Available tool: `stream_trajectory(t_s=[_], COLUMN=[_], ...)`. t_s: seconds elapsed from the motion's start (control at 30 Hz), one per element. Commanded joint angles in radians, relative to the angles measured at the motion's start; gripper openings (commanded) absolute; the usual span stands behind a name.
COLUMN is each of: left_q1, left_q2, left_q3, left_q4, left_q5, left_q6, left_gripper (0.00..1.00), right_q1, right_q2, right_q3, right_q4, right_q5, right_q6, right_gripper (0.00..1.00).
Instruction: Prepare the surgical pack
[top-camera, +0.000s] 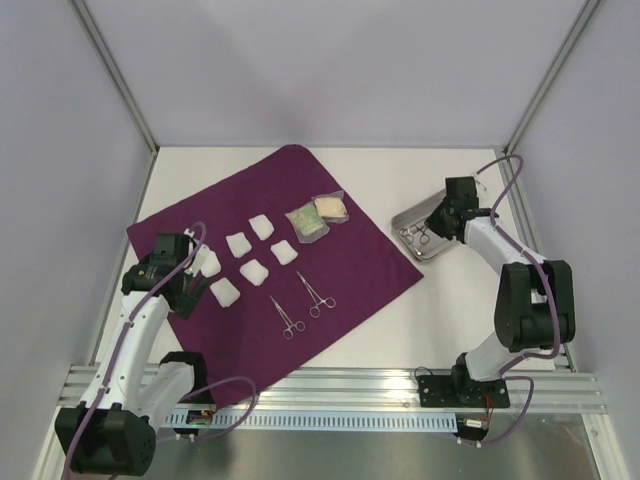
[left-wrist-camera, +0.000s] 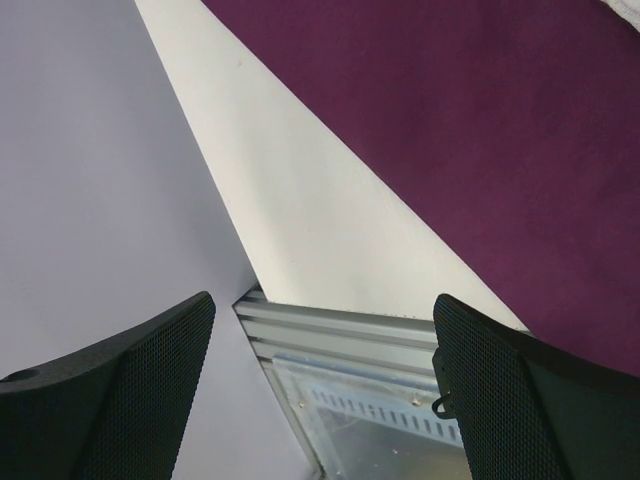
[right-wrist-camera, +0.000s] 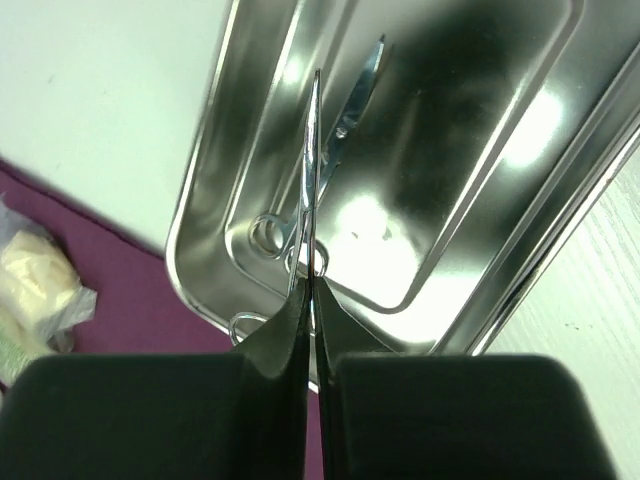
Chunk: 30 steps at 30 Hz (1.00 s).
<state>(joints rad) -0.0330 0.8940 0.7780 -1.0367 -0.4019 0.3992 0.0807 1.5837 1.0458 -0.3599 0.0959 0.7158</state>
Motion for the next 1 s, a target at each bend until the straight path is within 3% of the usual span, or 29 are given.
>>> stream_trajectory(t_s=[0.0,0.6,0.7,0.87,0.97], left_q1=[0.002,0.002,0.002,0.002,0.002], left_q2=[-0.004,0.014,0.014,0.017,0.017], left_q3=[0.041,0.035,0.035,0.038,0.049], left_q4=[-0.013,0.004,0.007,0.006,-0.003], left_q5=[-0.003,-0.017,-0.017,-0.014,-0.011], left_q6=[0.004,0.018,0.018,0.018,0.015], left_gripper=[1.00,1.00,1.00,1.00,1.00], right_q1=[-0.018,-0.062,-0.061,-0.062,-0.058], right_q2=[0.051,0.216,0.205,0.118,0.053], right_q3=[-0.015,-0.023,-0.020,-0.024,-0.020], right_q4=[0.088,0.133,0.122,0.105,0.079], right_q5=[0.025,-0.018,-0.018,-0.009,0.008], right_q6=[0.068,0.139,0.137,0.129,0.100], right_gripper=[0.00,0.01,0.06,0.29,0.31])
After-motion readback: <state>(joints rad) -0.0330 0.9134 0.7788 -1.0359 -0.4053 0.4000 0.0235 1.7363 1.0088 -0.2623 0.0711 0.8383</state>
